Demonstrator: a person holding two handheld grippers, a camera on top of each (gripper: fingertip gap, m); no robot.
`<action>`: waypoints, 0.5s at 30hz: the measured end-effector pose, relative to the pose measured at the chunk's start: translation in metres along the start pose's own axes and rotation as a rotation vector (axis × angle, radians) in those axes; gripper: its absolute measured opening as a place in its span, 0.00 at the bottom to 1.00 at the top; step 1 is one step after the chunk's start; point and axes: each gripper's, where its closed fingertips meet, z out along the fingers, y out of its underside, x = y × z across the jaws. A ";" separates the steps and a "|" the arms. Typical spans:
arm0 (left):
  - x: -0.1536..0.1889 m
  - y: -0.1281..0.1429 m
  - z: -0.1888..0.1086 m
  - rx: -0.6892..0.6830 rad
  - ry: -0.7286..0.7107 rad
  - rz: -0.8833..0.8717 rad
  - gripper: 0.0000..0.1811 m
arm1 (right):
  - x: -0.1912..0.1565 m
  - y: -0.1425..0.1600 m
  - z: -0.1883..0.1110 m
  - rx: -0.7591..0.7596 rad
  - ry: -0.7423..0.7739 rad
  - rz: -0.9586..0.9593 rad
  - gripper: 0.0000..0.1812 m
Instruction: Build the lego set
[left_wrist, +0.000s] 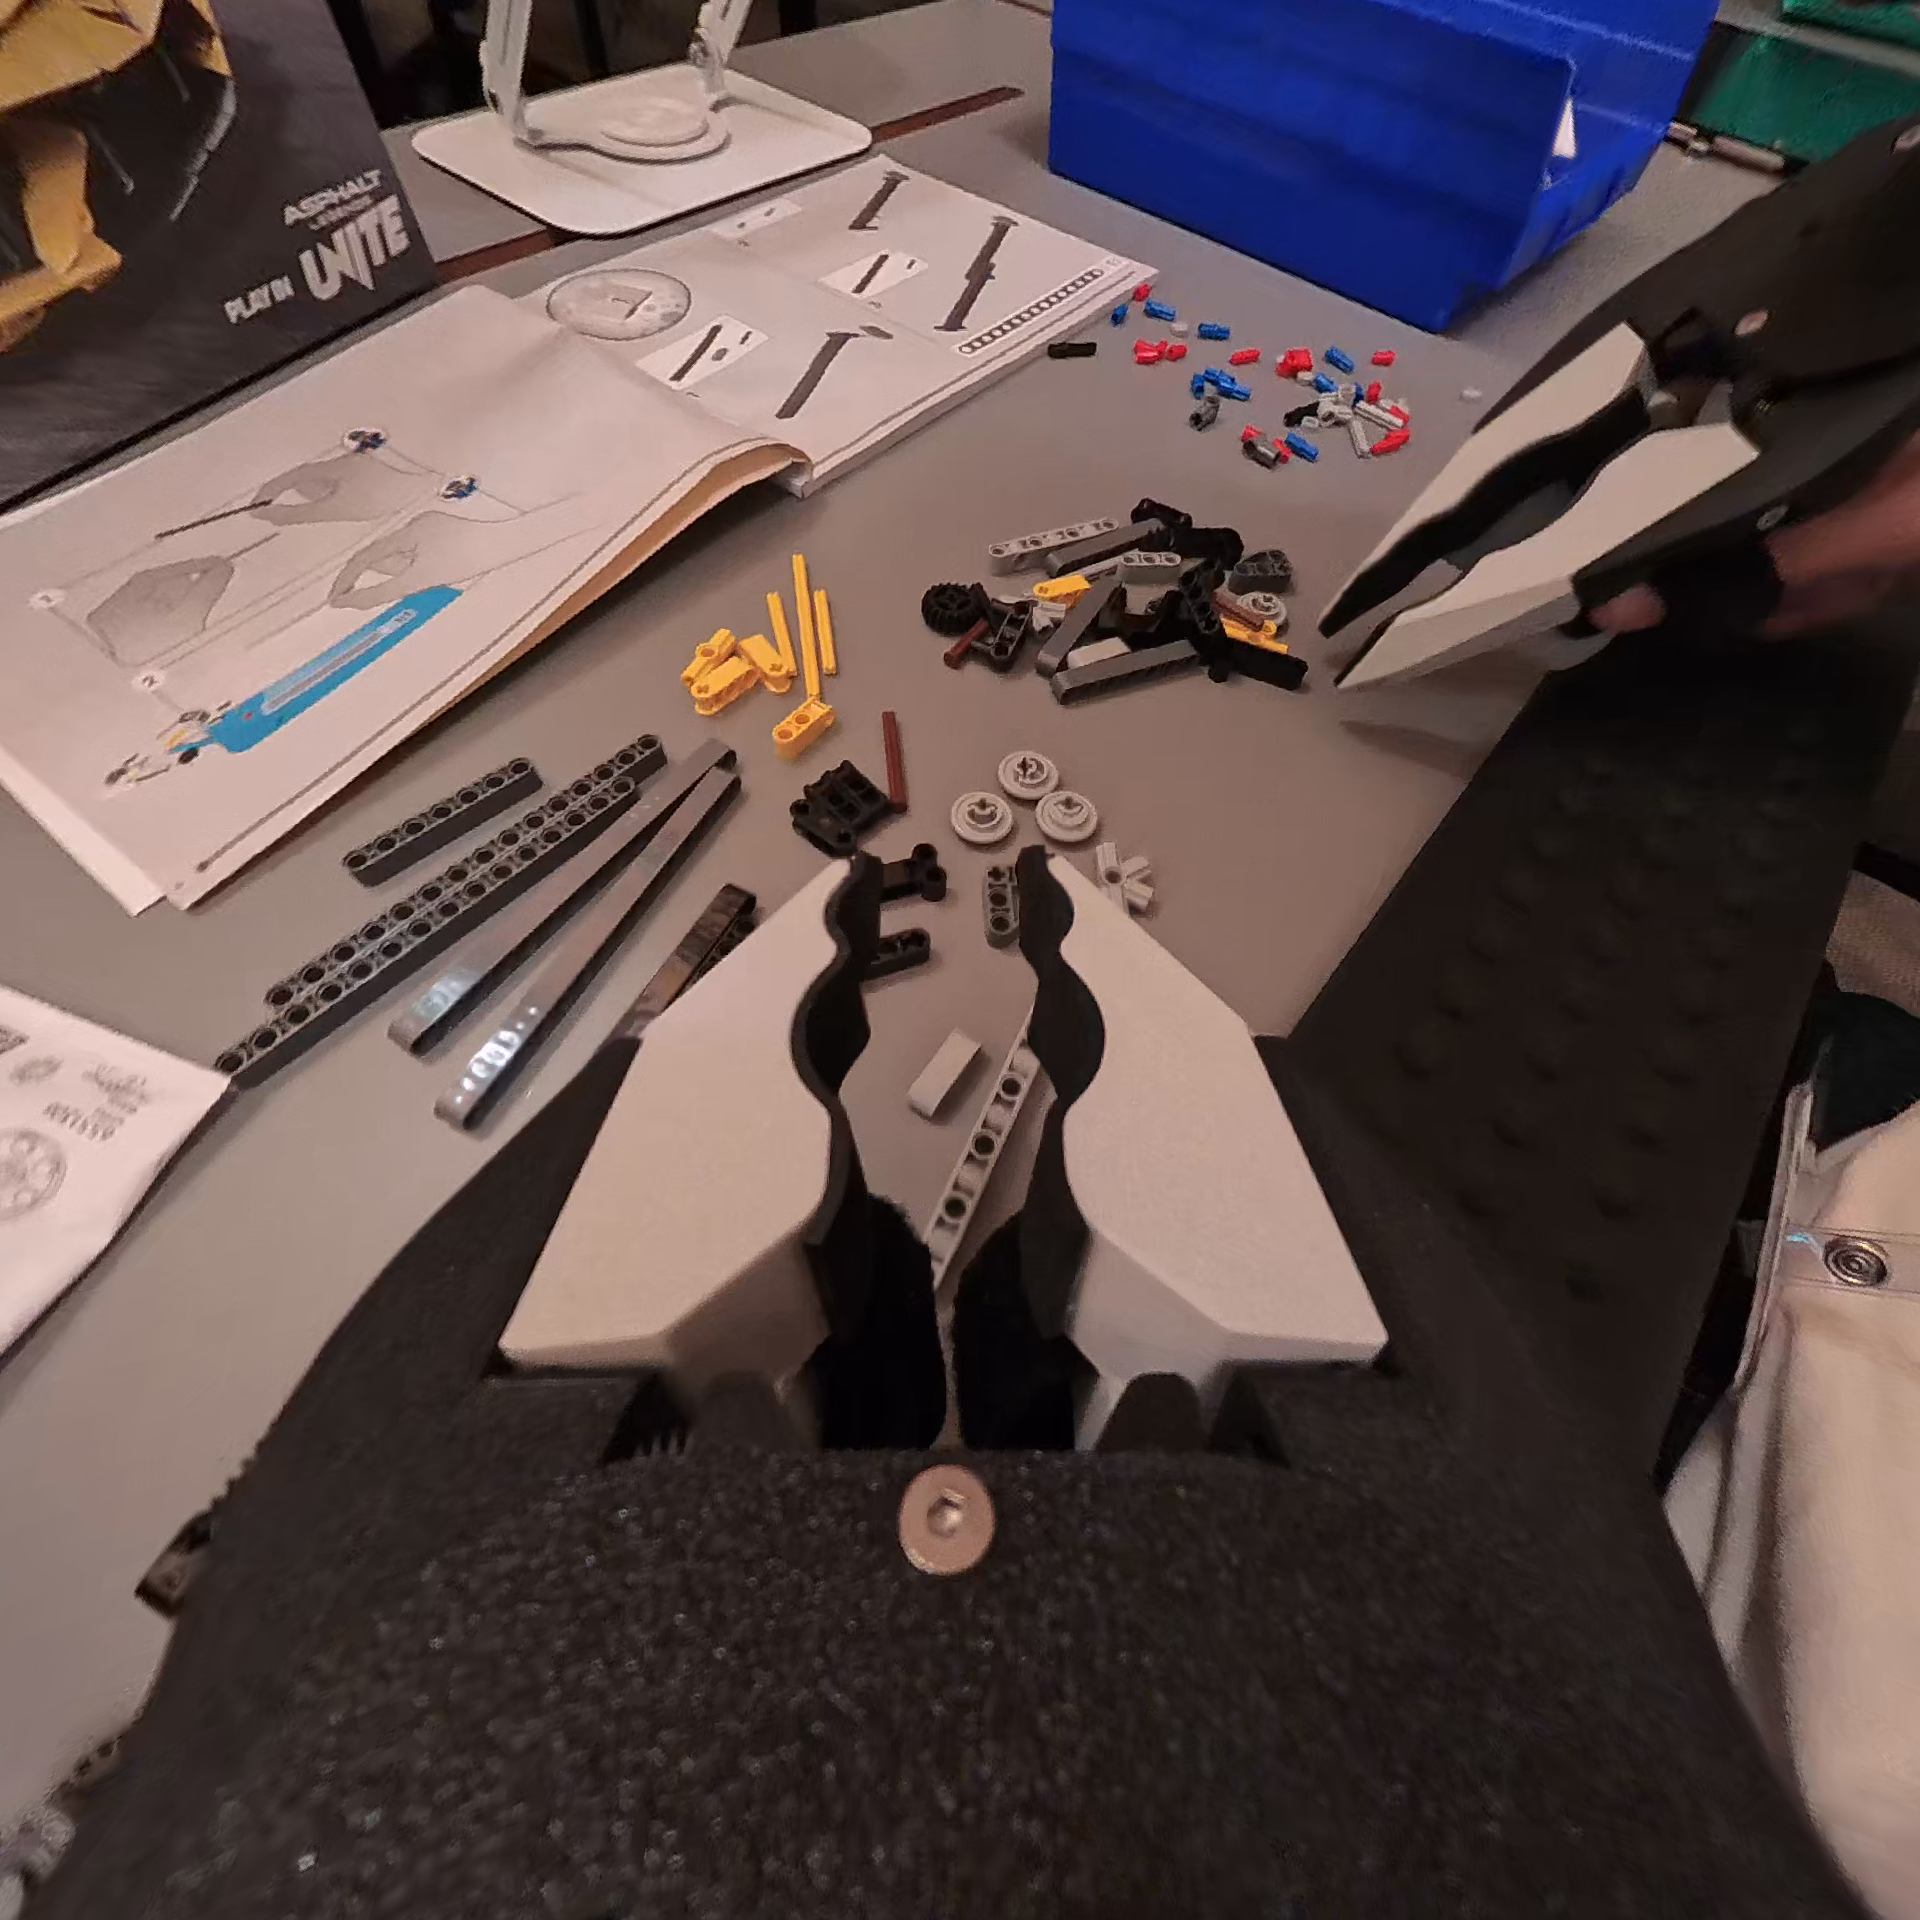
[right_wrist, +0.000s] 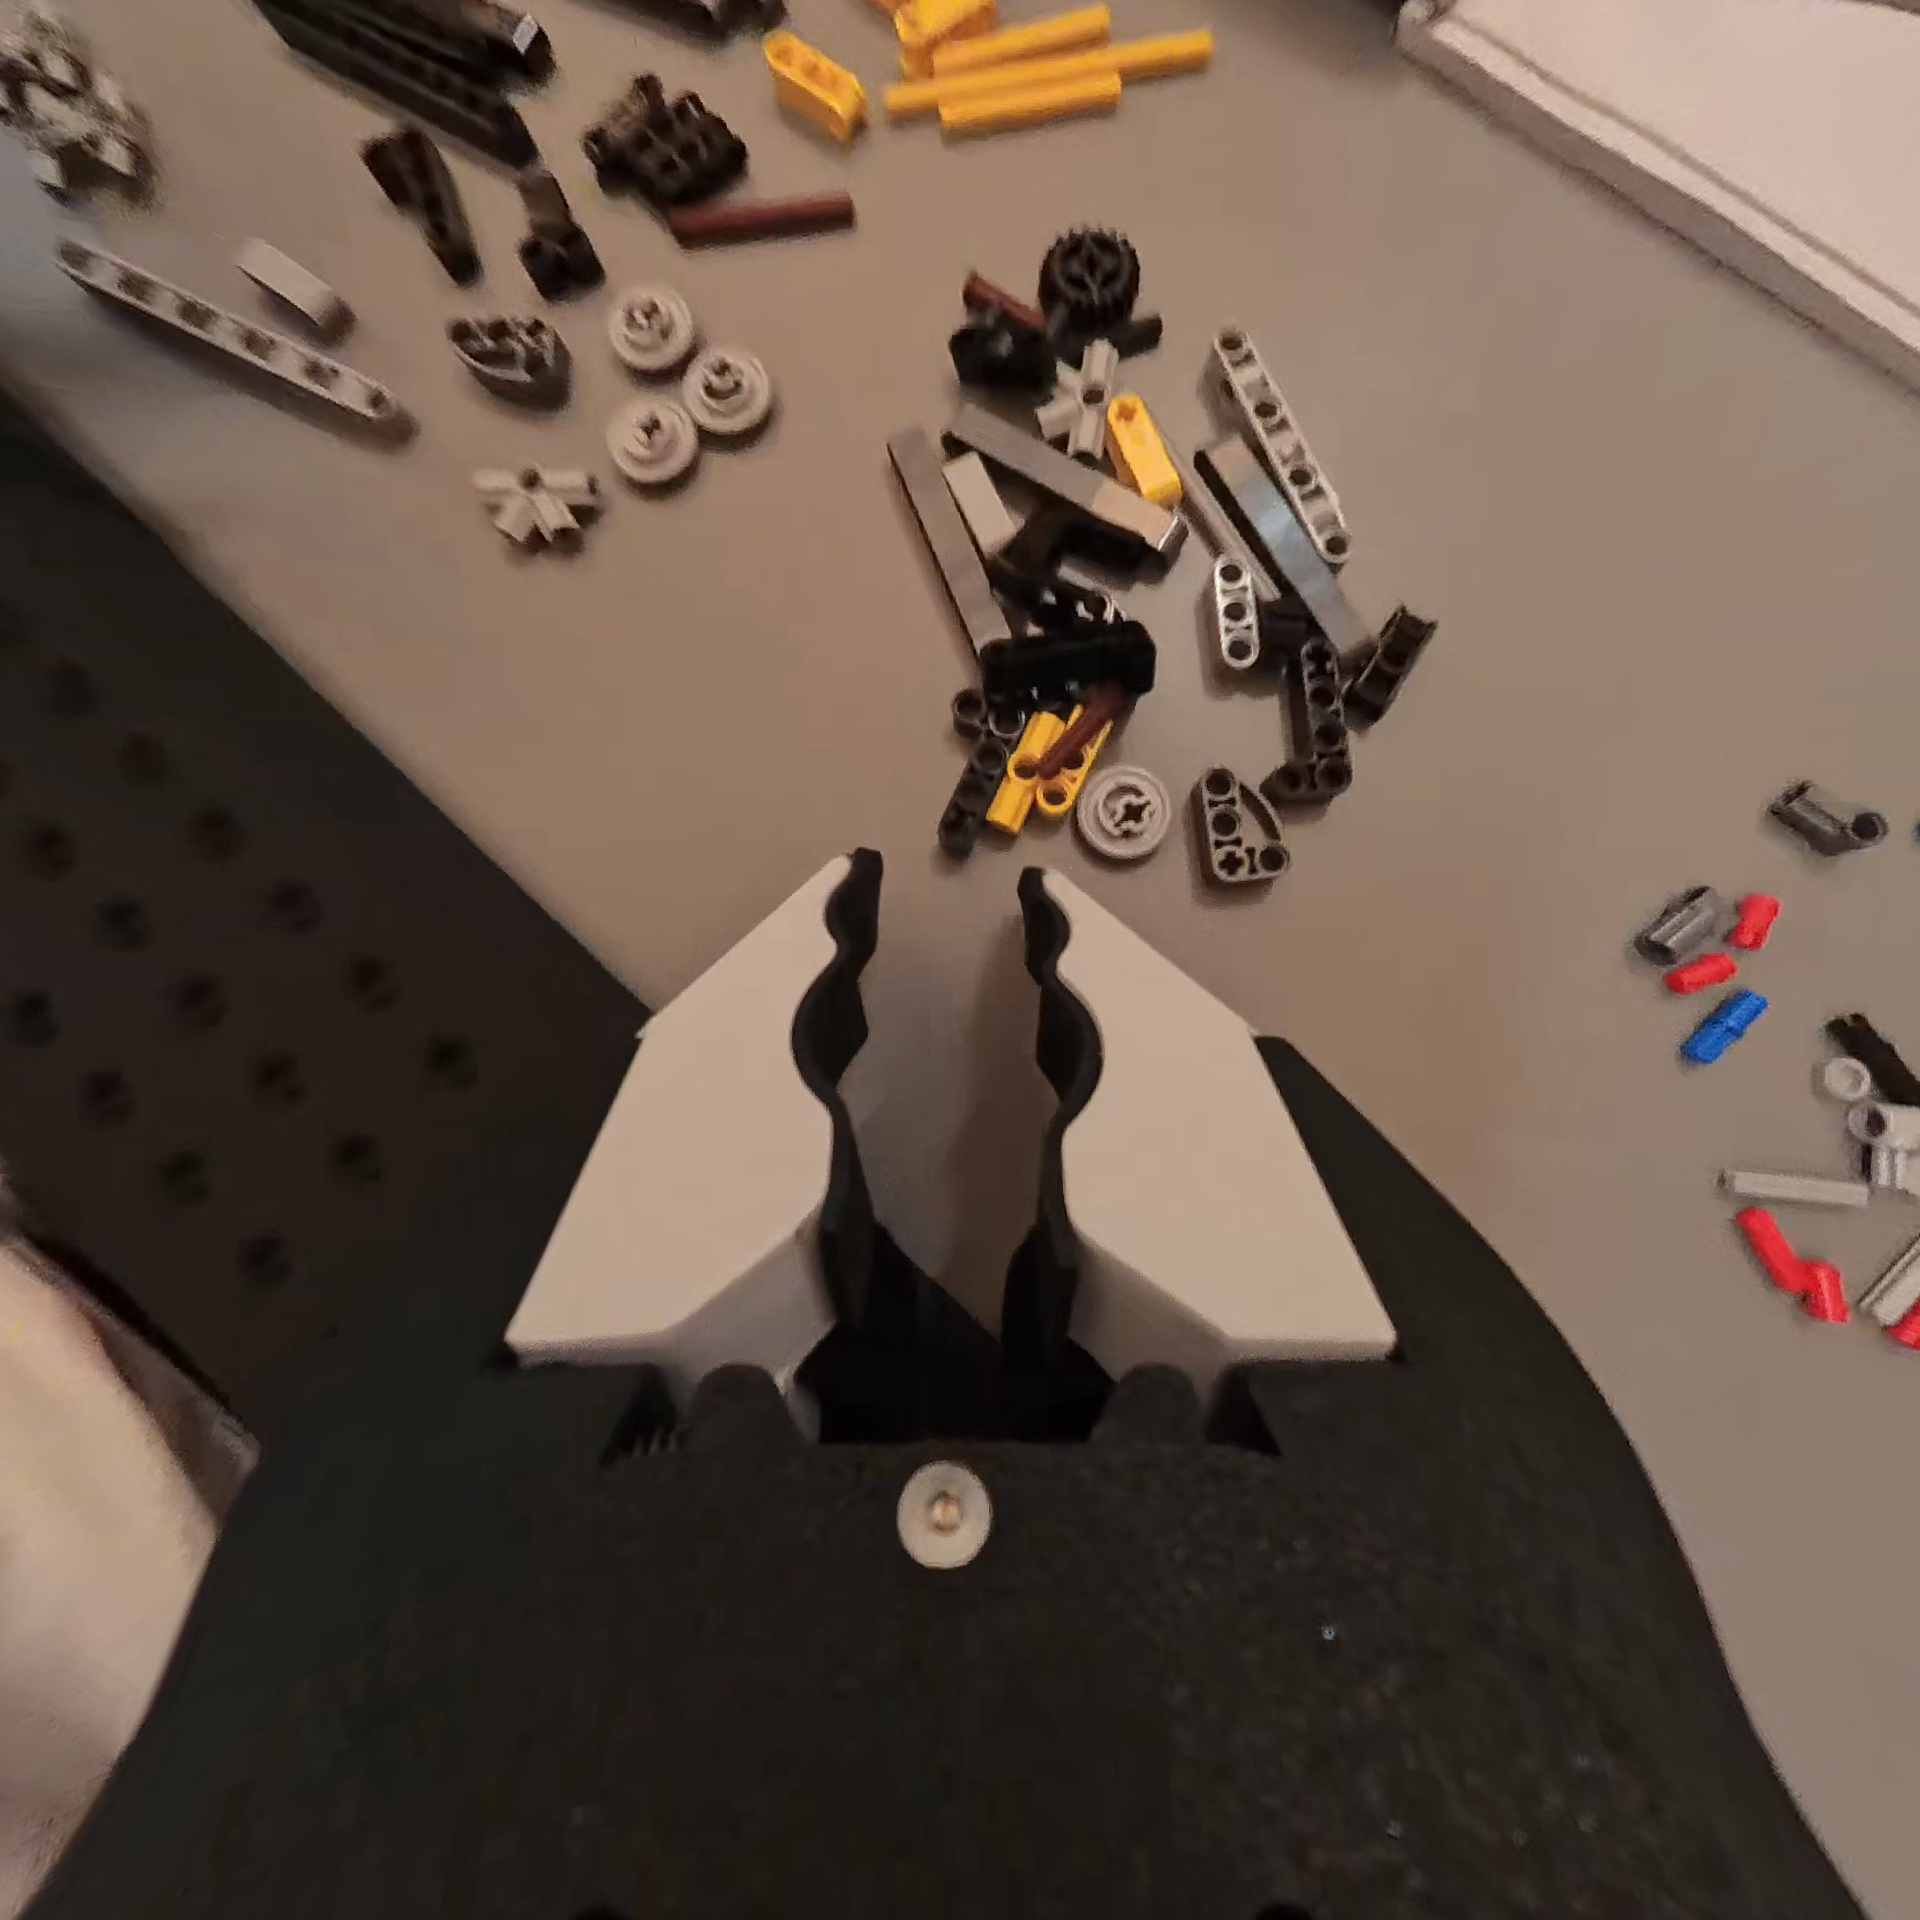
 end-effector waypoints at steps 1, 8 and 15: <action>0.000 -0.001 0.004 -0.011 0.006 0.009 0.14 | 0.001 0.005 0.003 -0.022 0.014 0.004 0.15; 0.000 -0.004 0.015 -0.037 0.008 0.060 0.14 | 0.000 -0.004 0.014 -0.007 0.011 0.041 0.10; -0.006 -0.006 0.006 -0.030 -0.024 0.076 0.13 | -0.023 -0.014 0.005 0.004 -0.038 -0.058 0.03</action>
